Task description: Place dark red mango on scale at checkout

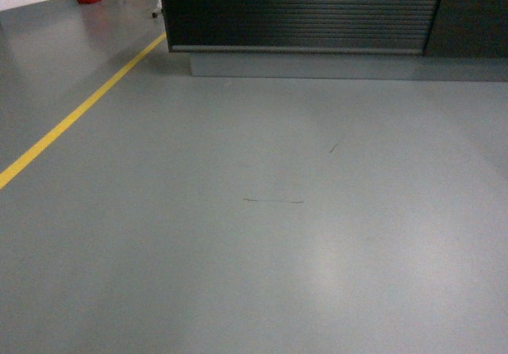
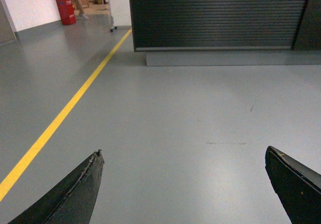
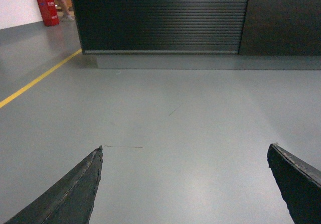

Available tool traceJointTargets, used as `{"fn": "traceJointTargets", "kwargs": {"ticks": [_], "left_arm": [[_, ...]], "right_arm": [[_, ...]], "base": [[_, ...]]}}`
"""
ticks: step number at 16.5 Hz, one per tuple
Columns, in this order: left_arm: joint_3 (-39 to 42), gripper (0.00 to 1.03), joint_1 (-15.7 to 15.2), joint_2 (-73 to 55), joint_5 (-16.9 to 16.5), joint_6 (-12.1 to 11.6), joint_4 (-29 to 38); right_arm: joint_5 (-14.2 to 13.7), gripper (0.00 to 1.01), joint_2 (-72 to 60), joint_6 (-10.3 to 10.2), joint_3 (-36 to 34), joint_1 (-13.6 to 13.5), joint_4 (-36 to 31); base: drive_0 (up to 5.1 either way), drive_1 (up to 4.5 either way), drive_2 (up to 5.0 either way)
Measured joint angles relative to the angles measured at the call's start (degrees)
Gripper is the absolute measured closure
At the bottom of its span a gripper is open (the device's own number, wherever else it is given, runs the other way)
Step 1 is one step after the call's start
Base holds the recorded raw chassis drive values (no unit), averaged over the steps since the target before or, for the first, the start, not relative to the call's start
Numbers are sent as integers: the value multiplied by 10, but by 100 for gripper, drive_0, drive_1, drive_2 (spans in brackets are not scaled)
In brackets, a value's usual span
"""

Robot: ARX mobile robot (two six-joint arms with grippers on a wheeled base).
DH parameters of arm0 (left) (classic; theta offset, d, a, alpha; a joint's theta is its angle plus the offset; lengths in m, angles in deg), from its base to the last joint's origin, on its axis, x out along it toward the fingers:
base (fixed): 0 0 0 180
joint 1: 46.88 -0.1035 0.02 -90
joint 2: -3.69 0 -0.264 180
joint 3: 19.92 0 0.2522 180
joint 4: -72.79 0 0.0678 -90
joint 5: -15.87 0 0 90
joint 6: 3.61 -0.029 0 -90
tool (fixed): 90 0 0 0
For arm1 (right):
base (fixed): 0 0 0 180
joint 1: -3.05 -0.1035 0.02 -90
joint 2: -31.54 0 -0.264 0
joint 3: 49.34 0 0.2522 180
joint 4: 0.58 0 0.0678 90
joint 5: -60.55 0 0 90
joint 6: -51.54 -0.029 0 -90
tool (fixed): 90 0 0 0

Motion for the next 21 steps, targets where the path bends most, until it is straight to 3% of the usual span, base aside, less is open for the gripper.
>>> {"fn": "traceJointTargets", "kwargs": {"ticks": [21], "left_arm": [[0, 5, 0, 0, 0, 0, 0]], "right_arm": [[0, 3, 0, 0, 0, 0, 0]], "base": [[0, 0, 0]]}}
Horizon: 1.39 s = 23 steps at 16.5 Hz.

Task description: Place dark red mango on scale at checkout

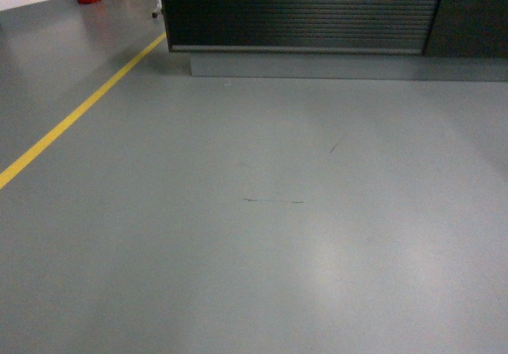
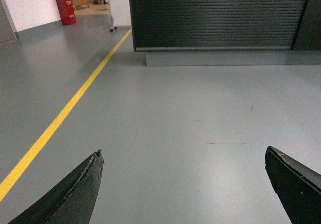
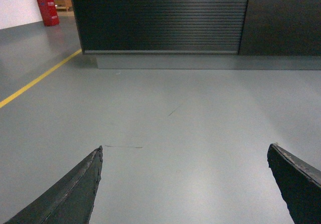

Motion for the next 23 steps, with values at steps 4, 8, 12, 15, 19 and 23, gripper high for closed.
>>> {"fn": "traceJointTargets", "kwargs": {"ticks": [4, 8, 12, 15, 19, 23], "left_arm": [[0, 5, 0, 0, 0, 0, 0], [0, 5, 0, 0, 0, 0, 0], [0, 5, 0, 0, 0, 0, 0], [0, 5, 0, 0, 0, 0, 1], [0, 5, 0, 0, 0, 0, 0], [0, 5, 0, 0, 0, 0, 2]], "right_arm": [[0, 3, 0, 0, 0, 0, 0], [0, 3, 0, 0, 0, 0, 0], [0, 3, 0, 0, 0, 0, 0], [0, 3, 0, 0, 0, 0, 1], [0, 3, 0, 0, 0, 0, 1], [0, 3, 0, 0, 0, 0, 0]], "base": [[0, 0, 0], [-2, 106, -109], [-7, 423, -438], [-8, 423, -438], [4, 434, -427], [8, 439, -423]]}}
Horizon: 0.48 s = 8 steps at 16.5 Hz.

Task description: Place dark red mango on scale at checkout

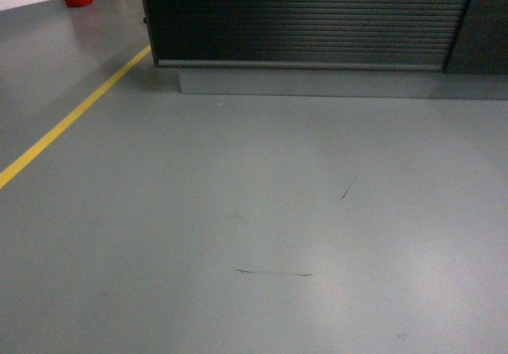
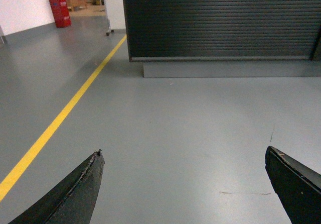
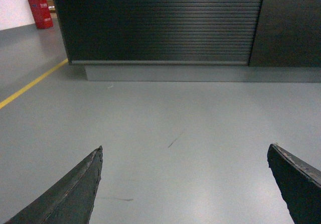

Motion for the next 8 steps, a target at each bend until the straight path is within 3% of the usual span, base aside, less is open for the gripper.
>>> {"fn": "traceJointTargets", "kwargs": {"ticks": [8], "left_arm": [[0, 5, 0, 0, 0, 0, -2]], "right_arm": [[0, 3, 0, 0, 0, 0, 2]], "base": [[0, 431, -432]]}}
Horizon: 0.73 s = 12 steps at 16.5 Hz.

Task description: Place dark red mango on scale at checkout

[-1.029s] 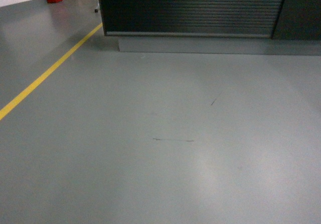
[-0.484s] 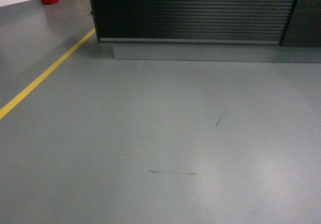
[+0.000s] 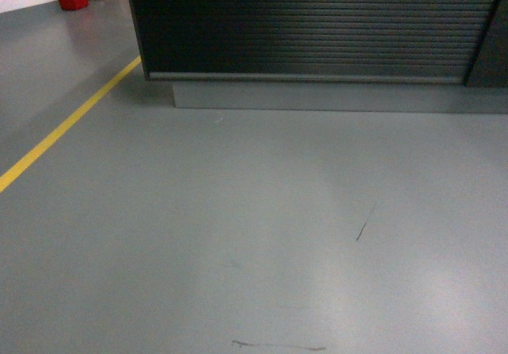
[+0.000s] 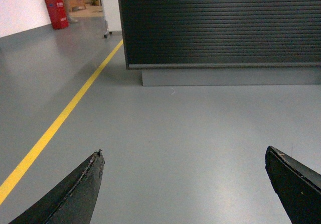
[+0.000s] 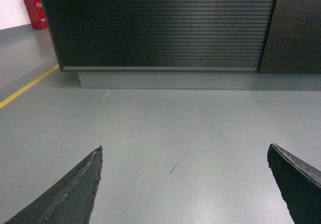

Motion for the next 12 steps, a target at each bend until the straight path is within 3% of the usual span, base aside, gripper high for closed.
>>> {"fn": "traceJointTargets", "kwargs": {"ticks": [12], "left_arm": [[0, 5, 0, 0, 0, 0, 0]], "right_arm": [[0, 3, 0, 0, 0, 0, -2]], "base": [[-11, 420, -443]]}}
